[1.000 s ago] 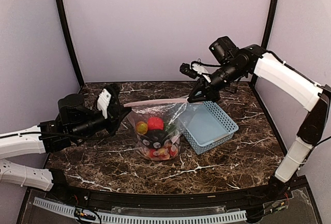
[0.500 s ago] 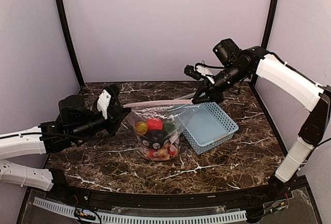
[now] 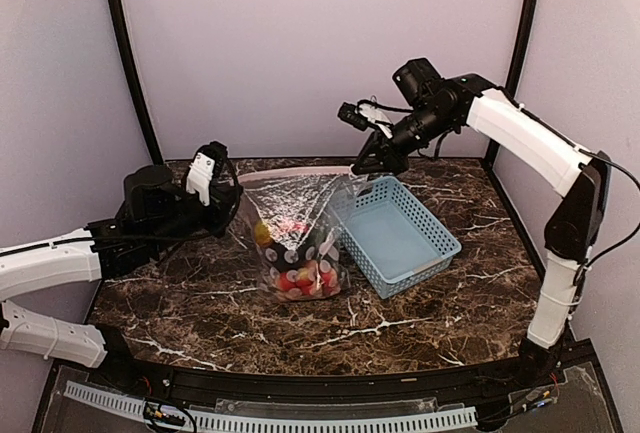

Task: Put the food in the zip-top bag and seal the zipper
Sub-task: Zip the zipper on the zipper food storage bag, then place the zipper food storage bag at the center of the board.

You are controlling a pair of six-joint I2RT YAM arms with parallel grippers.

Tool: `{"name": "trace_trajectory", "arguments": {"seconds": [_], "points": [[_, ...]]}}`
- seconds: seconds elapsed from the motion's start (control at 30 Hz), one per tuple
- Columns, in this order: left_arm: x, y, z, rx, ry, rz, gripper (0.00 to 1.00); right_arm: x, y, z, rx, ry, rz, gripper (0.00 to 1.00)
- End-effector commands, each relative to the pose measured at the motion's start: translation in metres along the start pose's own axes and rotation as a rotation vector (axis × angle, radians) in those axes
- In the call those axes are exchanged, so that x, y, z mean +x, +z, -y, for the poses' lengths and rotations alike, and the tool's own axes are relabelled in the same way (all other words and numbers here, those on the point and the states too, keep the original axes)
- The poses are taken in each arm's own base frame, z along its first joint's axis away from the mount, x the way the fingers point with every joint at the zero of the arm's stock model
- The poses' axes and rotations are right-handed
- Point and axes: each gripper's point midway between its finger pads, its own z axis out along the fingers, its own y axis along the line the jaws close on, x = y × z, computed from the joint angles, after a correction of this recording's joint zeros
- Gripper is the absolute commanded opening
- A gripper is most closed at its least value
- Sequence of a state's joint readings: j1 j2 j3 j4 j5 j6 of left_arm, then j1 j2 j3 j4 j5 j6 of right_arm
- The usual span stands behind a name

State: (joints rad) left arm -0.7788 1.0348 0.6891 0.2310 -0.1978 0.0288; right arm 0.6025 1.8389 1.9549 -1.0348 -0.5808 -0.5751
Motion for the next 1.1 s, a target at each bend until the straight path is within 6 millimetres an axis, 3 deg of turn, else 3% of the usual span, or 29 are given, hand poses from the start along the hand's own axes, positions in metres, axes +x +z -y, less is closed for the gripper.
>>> {"name": "trace_trajectory", "arguments": {"seconds": [0.0,0.1,0.2,0.33,0.43,0.57,0.63,0.67,0.7,0.9,1.07], "points": [[-0.037,0.008,-0.035,-0.12,-0.043,0.086,0.01,-0.024,0.005,0.042,0.068,0.016,0.048,0.01],[-0.052,0.012,-0.046,-0.123,-0.017,0.125,0.01,-0.049,0.005,0.057,0.093,-0.005,0.105,0.01],[-0.057,0.011,-0.044,-0.072,0.015,0.14,0.01,-0.073,-0.005,0.052,0.074,-0.031,0.186,0.03],[-0.047,0.005,-0.037,-0.029,0.024,0.114,0.01,-0.073,-0.001,0.034,0.007,-0.056,0.228,0.05],[-0.028,-0.003,-0.031,0.004,0.0,0.079,0.01,-0.056,0.014,0.018,-0.06,-0.058,0.213,0.08],[0.013,-0.015,-0.015,0.093,-0.047,-0.011,0.04,-0.022,0.045,-0.008,-0.187,-0.009,0.161,0.11],[0.035,-0.024,-0.007,0.134,-0.07,-0.065,0.11,-0.004,0.061,-0.028,-0.271,0.023,0.127,0.12],[0.034,-0.031,-0.005,0.148,-0.089,-0.061,0.18,0.003,0.066,-0.039,-0.315,0.038,0.112,0.13],[0.045,-0.036,0.0,0.176,-0.098,-0.101,0.26,0.008,0.068,-0.051,-0.357,0.045,0.101,0.14],[0.054,-0.083,0.026,0.337,-0.164,-0.163,0.51,0.033,0.067,-0.116,-0.475,-0.003,0.03,0.35],[0.041,-0.11,0.031,0.38,-0.206,-0.117,0.61,0.045,0.054,-0.138,-0.501,0.01,-0.018,0.44]]}}
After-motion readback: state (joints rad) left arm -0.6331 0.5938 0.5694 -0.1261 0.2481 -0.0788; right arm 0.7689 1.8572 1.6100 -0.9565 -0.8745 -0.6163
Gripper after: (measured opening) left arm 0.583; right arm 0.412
